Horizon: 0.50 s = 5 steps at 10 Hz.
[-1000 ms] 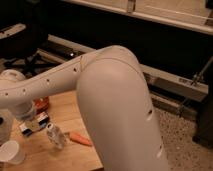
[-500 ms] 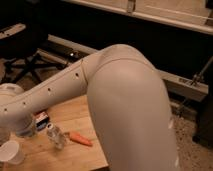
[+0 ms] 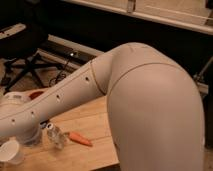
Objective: Knock the bottle over
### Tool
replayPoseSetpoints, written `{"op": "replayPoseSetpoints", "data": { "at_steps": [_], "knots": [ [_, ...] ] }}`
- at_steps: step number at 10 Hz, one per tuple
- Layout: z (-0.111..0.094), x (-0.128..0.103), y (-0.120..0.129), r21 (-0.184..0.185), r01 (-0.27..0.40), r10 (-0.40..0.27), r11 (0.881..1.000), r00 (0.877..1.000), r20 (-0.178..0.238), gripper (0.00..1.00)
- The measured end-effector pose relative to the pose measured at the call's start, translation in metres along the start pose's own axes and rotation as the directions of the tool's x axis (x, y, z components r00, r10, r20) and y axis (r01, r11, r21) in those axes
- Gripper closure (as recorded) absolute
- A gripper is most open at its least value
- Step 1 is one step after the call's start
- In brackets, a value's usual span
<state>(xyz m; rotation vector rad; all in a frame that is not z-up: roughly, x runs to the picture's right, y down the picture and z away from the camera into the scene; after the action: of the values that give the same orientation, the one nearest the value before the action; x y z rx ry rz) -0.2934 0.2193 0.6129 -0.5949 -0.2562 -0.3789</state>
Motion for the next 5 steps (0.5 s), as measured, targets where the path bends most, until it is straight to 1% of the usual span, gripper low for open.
{"op": "replayPoseSetpoints", "data": {
  "at_steps": [3, 4, 5],
  "knots": [
    [-0.002, 0.013, -0.006, 0.019, -0.008, 0.009, 1.000, 1.000, -0.008, 1.00],
    [-0.002, 0.016, -0.009, 0.017, -0.009, 0.009, 1.000, 1.000, -0.017, 1.00],
    [-0.002, 0.028, -0.015, 0.016, -0.026, 0.026, 1.000, 0.999, -0.038, 1.00]
  ]
}}
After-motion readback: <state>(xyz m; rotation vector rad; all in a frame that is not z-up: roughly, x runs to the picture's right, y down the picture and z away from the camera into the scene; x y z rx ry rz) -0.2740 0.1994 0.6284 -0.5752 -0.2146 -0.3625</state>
